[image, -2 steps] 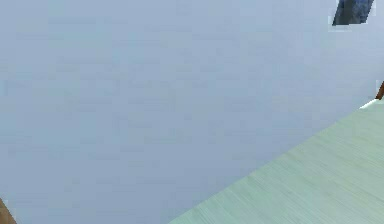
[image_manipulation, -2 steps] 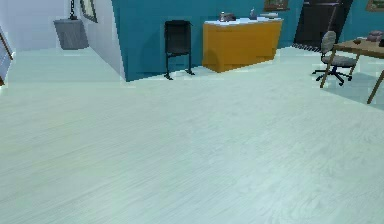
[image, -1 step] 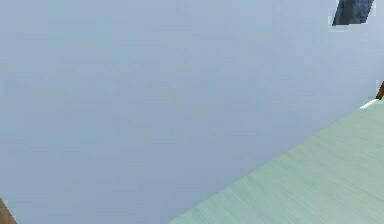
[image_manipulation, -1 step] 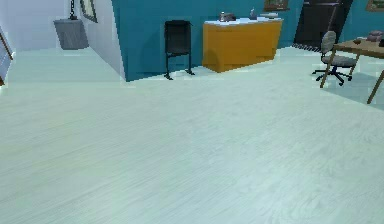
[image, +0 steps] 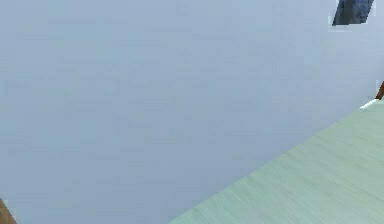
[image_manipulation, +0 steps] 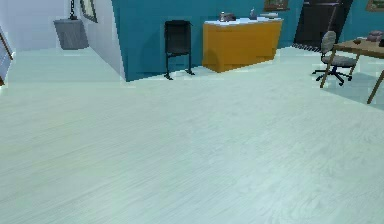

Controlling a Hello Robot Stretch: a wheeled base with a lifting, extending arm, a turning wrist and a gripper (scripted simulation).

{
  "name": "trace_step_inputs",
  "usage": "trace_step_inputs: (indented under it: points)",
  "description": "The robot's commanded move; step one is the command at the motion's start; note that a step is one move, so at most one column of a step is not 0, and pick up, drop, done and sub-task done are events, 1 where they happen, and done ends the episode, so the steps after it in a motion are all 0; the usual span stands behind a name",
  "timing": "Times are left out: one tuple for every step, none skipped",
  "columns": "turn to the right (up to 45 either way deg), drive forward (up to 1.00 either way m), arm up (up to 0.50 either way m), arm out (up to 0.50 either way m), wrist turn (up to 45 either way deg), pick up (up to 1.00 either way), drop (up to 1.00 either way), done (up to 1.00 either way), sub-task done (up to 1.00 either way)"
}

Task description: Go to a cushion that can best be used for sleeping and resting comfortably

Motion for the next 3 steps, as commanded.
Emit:
trace_step_inputs:
  points:
    - [-42.0,0.00,0.00,0.00,0.0,0.00,0.00,0.00,0.00]
    - [-30.0,0.00,0.00,0.00,0.0,0.00,0.00,0.00,0.00]
    - [9.0,0.00,0.00,0.00,0.0,0.00,0.00,0.00,0.00]
